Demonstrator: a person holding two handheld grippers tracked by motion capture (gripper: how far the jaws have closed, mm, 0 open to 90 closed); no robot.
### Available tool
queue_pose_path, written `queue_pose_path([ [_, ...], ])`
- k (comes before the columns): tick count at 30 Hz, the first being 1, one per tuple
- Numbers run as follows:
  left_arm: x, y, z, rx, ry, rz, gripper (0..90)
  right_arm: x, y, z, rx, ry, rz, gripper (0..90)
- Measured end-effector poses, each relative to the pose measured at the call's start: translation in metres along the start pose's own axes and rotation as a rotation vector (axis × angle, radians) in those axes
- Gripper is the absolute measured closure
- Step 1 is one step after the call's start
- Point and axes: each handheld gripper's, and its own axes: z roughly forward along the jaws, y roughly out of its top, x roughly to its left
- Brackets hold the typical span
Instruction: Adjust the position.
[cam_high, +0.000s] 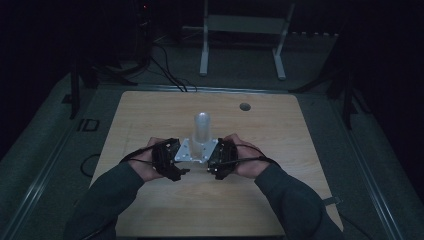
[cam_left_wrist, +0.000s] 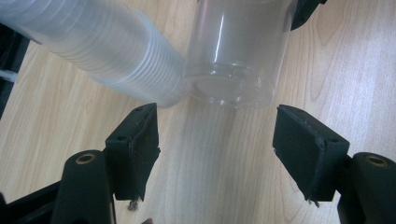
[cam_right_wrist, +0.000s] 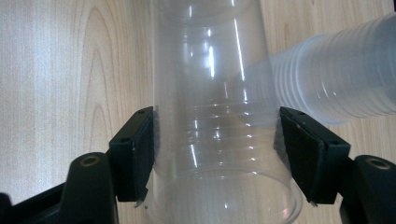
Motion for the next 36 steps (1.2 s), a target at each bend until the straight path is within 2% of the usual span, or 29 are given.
queue_pose_path([
  [14, -0.006, 0.004, 0.005, 0.019, -0.009, 0.027, 31.6, 0.003, 0.005, 0.004, 0.006, 0.002, -0.021, 31.5],
  [19, -0.006, 0.005, 0.007, 0.026, -0.014, 0.048, 31.5, 0.004, 0.006, 0.004, -0.001, 0.002, -0.017, 31.5],
  [20, -0.008, 0.005, 0.010, -0.007, -0.002, 0.007, 31.5, 0.004, 0.006, 0.004, -0.004, 0.002, -0.014, 31.5],
  [21, -0.009, 0.004, 0.012, -0.029, -0.010, -0.022, 31.5, 0.004, 0.006, 0.004, -0.003, 0.003, -0.015, 31.5],
  [23, -0.008, 0.004, 0.013, -0.025, -0.020, -0.014, 31.5, 0.004, 0.006, 0.004, -0.011, 0.006, -0.018, 31.5],
  [24, -0.006, 0.004, 0.013, -0.009, -0.015, 0.007, 31.5, 0.004, 0.007, 0.004, -0.007, 0.006, -0.023, 31.5],
  [25, -0.006, 0.004, 0.013, -0.009, -0.015, 0.007, 31.5, 0.007, 0.008, 0.004, -0.018, 0.009, 0.009, 31.5],
  [27, -0.007, 0.004, 0.014, -0.013, -0.025, 0.006, 31.6, 0.001, 0.007, 0.002, -0.002, -0.007, -0.072, 31.5],
  [29, -0.007, 0.004, 0.015, -0.015, -0.029, 0.006, 31.8, 0.005, 0.008, 0.002, -0.011, 0.003, -0.030, 31.5],
  [30, -0.008, 0.003, 0.016, -0.020, -0.032, 0.000, 32.2, 0.005, 0.008, 0.002, -0.014, 0.004, -0.026, 31.6],
  [36, -0.008, 0.002, 0.018, -0.041, -0.052, -0.017, 37.5, 0.004, 0.008, 0.000, -0.024, 0.001, -0.042, 31.7],
])
